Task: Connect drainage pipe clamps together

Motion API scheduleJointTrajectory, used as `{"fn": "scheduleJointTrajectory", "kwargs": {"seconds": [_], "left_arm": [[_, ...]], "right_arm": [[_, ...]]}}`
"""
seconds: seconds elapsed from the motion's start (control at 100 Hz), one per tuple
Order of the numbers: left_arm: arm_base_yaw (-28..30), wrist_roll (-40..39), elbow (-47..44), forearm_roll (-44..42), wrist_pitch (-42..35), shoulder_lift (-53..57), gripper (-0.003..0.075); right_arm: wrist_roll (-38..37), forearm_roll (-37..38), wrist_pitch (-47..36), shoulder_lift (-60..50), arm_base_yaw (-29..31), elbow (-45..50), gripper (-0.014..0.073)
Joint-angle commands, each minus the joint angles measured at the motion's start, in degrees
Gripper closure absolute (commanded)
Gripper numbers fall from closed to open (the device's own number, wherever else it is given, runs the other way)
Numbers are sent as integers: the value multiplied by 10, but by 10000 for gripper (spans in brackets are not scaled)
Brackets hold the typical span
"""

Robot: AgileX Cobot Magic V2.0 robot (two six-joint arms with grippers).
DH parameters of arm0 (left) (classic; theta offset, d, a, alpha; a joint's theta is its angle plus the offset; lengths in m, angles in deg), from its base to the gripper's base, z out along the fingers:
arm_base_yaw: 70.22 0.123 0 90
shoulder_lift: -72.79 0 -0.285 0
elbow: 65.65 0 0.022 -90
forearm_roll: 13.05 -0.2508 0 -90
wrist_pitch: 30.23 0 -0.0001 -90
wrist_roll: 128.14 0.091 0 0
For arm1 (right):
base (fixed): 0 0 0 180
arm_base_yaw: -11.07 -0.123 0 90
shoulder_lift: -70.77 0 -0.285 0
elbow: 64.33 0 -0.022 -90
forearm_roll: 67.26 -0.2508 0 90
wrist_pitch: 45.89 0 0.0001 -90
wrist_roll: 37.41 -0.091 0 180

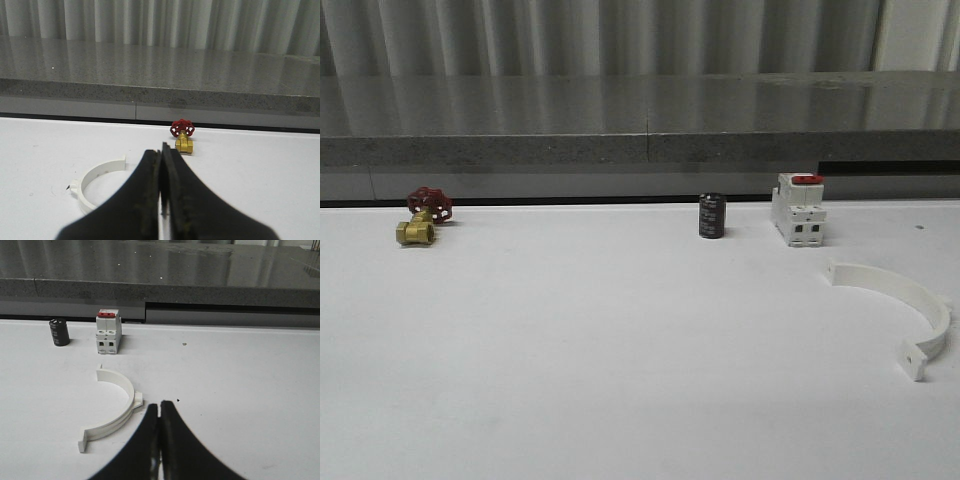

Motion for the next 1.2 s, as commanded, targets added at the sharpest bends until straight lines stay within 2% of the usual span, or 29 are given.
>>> {"fn": "scheduleJointTrajectory", "kwargs": {"seconds": [0.0,0.24,0.36,0.64,0.97,1.04,1.19], "left_arm": [[2,-3,-25,4,-47,15,741],[2,-3,-20,4,-58,15,741],[2,-3,13,4,-61,14,741],[2,-3,200,-11,71,-86,741],[2,-3,421,-28,340,-316,741],[2,-3,440,-27,365,-349,741],[2,-3,445,-26,366,-394,741]], "right_arm": [[5,0,-47,-10,3,-9,662],[5,0,-47,-10,3,-9,662],[5,0,-47,-10,3,-9,662],[5,0,-47,-10,3,-9,662],[5,0,-47,-10,3,-9,662],[5,0,-47,-10,3,-9,662],[5,0,-47,-10,3,-9,662]]}}
